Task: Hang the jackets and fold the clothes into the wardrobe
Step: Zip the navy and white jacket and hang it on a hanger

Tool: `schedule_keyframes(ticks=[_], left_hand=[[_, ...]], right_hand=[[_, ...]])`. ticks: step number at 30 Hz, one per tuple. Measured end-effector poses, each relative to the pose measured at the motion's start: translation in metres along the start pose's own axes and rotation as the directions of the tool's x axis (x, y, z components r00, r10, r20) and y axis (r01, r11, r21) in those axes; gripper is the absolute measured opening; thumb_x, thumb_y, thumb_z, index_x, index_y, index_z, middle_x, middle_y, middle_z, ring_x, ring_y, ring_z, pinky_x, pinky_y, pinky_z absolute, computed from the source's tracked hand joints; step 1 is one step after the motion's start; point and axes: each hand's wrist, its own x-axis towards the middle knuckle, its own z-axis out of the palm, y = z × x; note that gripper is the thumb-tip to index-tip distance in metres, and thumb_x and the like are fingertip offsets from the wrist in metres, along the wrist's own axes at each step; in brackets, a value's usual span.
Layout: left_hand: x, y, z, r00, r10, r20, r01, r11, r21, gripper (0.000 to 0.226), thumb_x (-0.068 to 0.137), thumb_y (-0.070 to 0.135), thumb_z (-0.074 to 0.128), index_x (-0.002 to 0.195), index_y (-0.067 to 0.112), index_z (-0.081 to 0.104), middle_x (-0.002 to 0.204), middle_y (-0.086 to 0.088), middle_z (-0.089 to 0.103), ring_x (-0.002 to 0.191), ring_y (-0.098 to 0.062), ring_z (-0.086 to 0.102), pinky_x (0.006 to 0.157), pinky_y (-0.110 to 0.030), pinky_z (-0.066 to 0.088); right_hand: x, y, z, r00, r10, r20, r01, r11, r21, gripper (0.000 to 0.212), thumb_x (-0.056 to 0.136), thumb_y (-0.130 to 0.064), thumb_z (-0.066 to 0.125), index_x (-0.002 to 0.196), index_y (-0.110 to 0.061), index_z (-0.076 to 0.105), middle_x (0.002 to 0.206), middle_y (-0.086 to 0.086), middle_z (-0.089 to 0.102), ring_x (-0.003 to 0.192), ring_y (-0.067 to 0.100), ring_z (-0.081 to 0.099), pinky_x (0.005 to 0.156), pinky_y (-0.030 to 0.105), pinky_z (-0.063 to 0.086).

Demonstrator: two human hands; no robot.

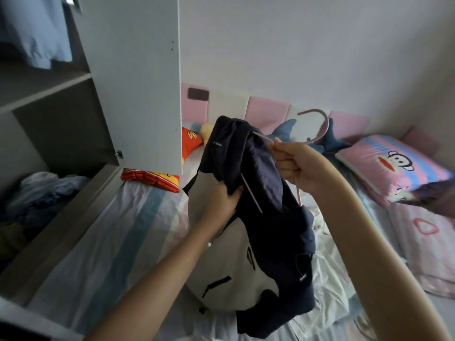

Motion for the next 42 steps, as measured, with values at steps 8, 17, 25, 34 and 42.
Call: schedule_keyframes(ticks=[8,17,25,34,42], left_hand=[[0.007,0.016,-0.014,0.993,0.112,-0.034,-0.108,0.988,0.113,0.028,0.073,0.001,0.059,0.057,0.01,0.038,0.051,-0.002,0.04,0.047,-0.006,0.037,0.048,-0.025,0.027],[-0.016,0.067,-0.043,0.919,0.393,-0.031,-0.392,0.903,-0.173,0.048,0.07,-0.018,0.052,0.053,0.023,0.037,0.044,0.012,0.039,0.045,0.001,0.034,0.047,-0.008,0.025],[-0.034,-0.011,-0.088,0.816,-0.123,0.565,-0.079,0.944,0.321,0.026,0.075,0.03,0.078,0.092,0.033,0.059,0.089,0.019,0.062,0.082,0.008,0.06,0.068,-0.009,0.045],[0.025,-0.045,-0.097,0.997,0.036,0.071,-0.065,0.88,0.471,0.063,0.081,0.008,0.071,0.137,0.013,0.041,0.143,-0.012,0.031,0.132,-0.025,0.037,0.104,-0.025,0.031],[0.07,-0.044,-0.097,0.997,0.024,0.078,-0.054,0.91,0.411,0.048,0.094,0.022,0.057,0.139,0.017,0.039,0.148,-0.01,0.036,0.141,-0.031,0.027,0.113,-0.047,0.025]], right_hand=[[0.004,0.026,-0.026,0.959,-0.147,-0.241,0.087,0.966,-0.244,0.027,0.101,-0.008,0.04,0.078,-0.006,0.054,0.039,-0.011,0.027,0.029,0.001,0.021,0.03,0.01,0.015],[0.019,0.069,-0.041,0.954,0.013,-0.301,-0.104,0.951,-0.29,0.029,0.097,-0.002,0.043,0.07,-0.008,0.048,0.037,-0.009,0.026,0.028,0.002,0.022,0.03,0.012,0.011],[-0.003,0.019,-0.038,0.954,-0.18,-0.24,0.12,0.962,-0.244,0.029,0.099,-0.007,0.045,0.071,-0.005,0.054,0.039,-0.01,0.028,0.03,0.0,0.019,0.028,0.011,0.015],[0.02,-0.007,-0.032,0.937,-0.238,-0.256,0.062,0.833,-0.55,0.027,0.088,-0.022,0.067,0.066,-0.007,0.064,0.036,-0.006,0.039,0.031,0.005,0.028,0.033,0.016,0.022],[0.006,-0.055,-0.054,0.92,-0.363,-0.146,0.231,0.805,-0.546,0.019,0.089,-0.015,0.064,0.075,-0.003,0.07,0.038,-0.005,0.03,0.033,0.005,0.02,0.032,0.013,0.019]])
